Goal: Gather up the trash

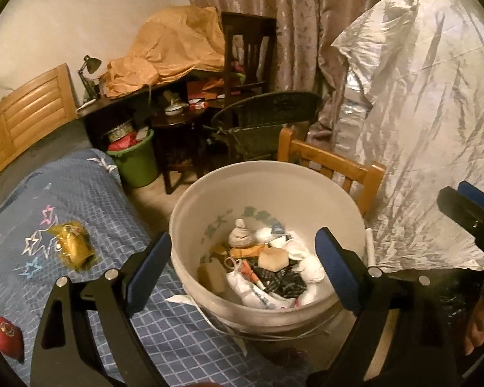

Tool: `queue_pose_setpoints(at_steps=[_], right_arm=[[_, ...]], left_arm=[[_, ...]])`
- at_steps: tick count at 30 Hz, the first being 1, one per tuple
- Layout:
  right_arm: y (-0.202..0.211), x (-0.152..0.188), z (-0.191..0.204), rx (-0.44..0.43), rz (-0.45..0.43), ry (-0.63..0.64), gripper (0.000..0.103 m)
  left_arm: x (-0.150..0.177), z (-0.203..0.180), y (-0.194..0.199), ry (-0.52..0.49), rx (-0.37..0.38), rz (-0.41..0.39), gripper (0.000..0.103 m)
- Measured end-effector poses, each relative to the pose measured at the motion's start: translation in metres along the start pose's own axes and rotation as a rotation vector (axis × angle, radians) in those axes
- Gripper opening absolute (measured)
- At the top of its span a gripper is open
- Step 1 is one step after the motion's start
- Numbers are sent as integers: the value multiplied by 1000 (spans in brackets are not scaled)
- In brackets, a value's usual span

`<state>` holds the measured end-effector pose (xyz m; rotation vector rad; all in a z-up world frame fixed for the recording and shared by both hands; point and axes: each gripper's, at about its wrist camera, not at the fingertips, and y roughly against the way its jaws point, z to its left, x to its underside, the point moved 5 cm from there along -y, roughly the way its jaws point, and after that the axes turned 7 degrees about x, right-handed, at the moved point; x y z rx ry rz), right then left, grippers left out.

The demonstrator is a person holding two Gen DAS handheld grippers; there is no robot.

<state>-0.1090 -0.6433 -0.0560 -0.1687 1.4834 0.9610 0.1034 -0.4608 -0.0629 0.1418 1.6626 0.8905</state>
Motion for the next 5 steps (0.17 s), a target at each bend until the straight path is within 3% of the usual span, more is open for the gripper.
queue_pose_setpoints(at_steps=[5], right_arm=[[0,0,0,1,0,-1,97]], left_arm=[[1,-2,2,-12,3,-7,87]])
